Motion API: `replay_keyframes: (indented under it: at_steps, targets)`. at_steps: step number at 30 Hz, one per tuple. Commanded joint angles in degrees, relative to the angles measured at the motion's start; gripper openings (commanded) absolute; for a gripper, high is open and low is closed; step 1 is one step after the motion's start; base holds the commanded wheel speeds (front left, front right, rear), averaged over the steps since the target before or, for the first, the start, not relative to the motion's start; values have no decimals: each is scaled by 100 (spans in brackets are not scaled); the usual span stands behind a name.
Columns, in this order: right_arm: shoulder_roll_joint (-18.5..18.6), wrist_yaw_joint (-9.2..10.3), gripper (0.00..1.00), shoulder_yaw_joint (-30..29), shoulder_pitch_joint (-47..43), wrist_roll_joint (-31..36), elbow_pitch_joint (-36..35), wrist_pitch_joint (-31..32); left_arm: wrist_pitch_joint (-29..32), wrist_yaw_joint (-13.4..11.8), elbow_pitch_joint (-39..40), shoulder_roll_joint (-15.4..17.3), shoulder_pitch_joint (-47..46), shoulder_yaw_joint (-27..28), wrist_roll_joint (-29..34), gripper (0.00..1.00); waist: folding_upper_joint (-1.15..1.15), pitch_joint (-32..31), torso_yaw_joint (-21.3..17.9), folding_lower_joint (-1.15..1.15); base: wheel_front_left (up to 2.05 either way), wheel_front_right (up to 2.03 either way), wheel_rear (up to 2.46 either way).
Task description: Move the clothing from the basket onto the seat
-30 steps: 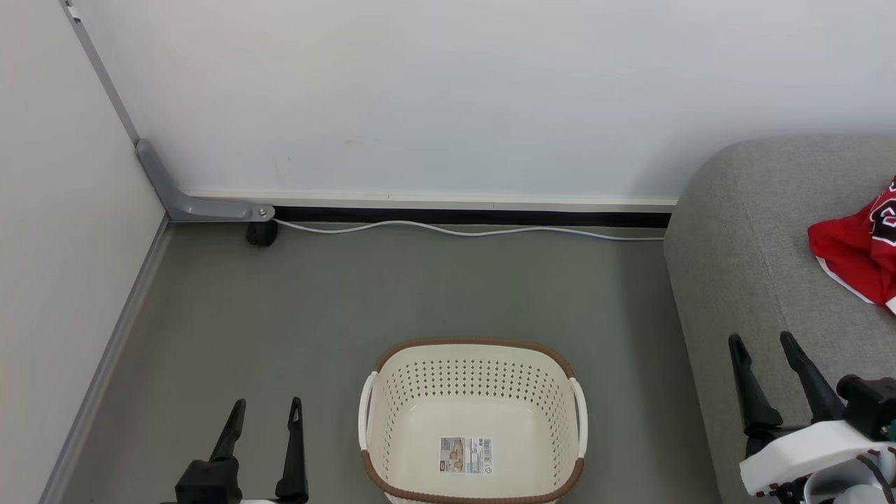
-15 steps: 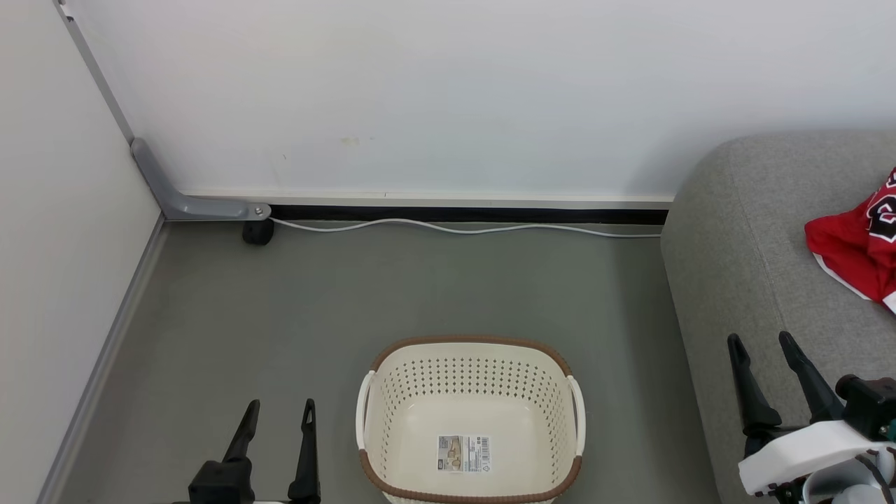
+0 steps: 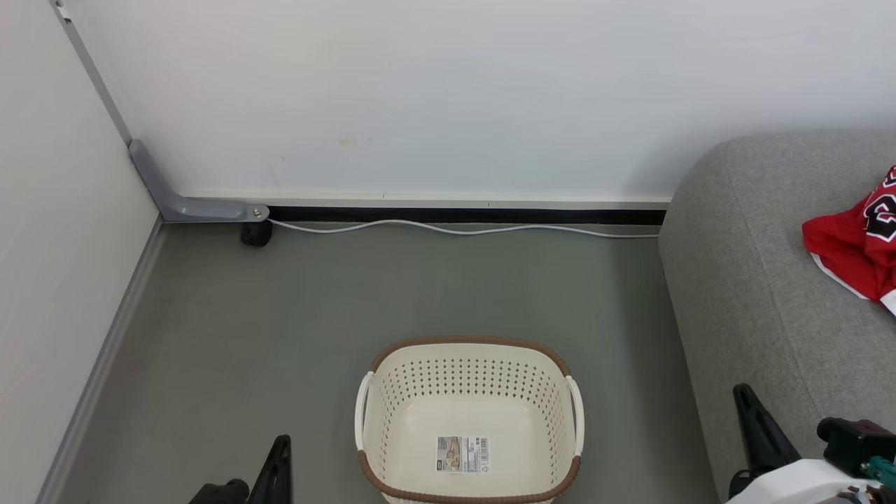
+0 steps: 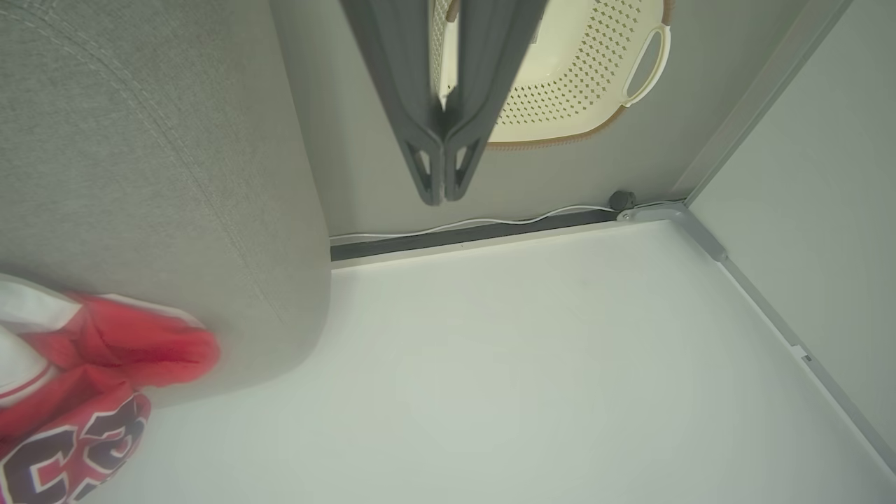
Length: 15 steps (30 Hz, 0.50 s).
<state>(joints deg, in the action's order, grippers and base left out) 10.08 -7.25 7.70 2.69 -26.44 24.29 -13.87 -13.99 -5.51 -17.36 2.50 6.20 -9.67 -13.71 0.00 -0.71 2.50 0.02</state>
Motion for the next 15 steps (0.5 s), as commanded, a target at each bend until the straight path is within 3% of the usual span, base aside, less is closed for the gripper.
replay_keyframes:
  at_steps: [1,15]
  targets:
    - [64,-2,0,-89,174,-206,-188,76,65,85,152,21,-162,79,-237,0,0,1,-4,6,0,0,0]
    - [-23,-4,0,-235,202,-917,-275,292,262,221,152,46,-292,220,-1112,0,0,21,-32,-2,0,0,0]
